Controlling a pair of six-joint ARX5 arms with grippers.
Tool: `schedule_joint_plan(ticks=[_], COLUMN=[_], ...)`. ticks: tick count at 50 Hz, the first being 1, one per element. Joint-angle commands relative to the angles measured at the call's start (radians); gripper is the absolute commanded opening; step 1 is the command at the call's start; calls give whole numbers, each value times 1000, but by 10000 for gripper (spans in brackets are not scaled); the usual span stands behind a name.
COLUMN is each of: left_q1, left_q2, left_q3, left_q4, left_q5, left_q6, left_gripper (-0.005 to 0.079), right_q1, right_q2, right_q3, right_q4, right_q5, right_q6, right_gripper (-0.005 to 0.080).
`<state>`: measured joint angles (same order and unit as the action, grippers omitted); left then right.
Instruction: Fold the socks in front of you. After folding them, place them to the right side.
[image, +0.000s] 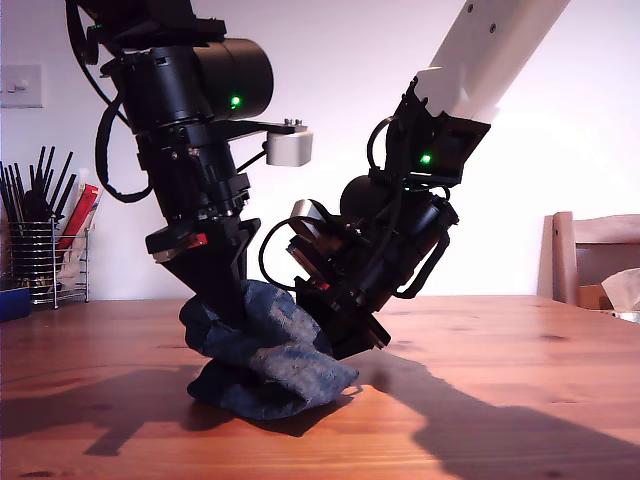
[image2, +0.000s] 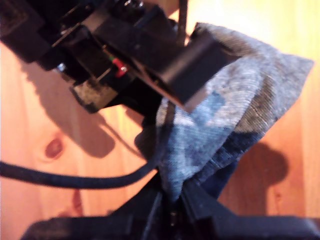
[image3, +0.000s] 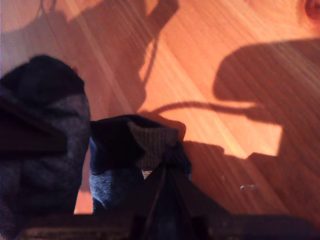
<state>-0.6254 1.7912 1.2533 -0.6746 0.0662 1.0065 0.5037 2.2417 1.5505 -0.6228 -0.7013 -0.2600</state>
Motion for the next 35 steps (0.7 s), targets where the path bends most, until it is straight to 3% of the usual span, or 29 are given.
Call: schedule_joint_plan(ticks=[1, 13, 35], left_q1=[3, -8, -30], left_q2=[37, 45, 69], left_q3=[-10, -10, -10], left_q4=[-4, -30, -2], left_q5=[33, 128, 136], left_q6=[7, 6, -3], left_gripper=[-21, -21, -22], right_q1=[6, 6, 7], right_q2=[52, 52, 52], right_q3=[-33, -33, -33], right_q4=[-14, -10, -26], right_q5=[54, 86, 92], right_q6=[-10, -24, -34], right_gripper=[-10, -10, -10])
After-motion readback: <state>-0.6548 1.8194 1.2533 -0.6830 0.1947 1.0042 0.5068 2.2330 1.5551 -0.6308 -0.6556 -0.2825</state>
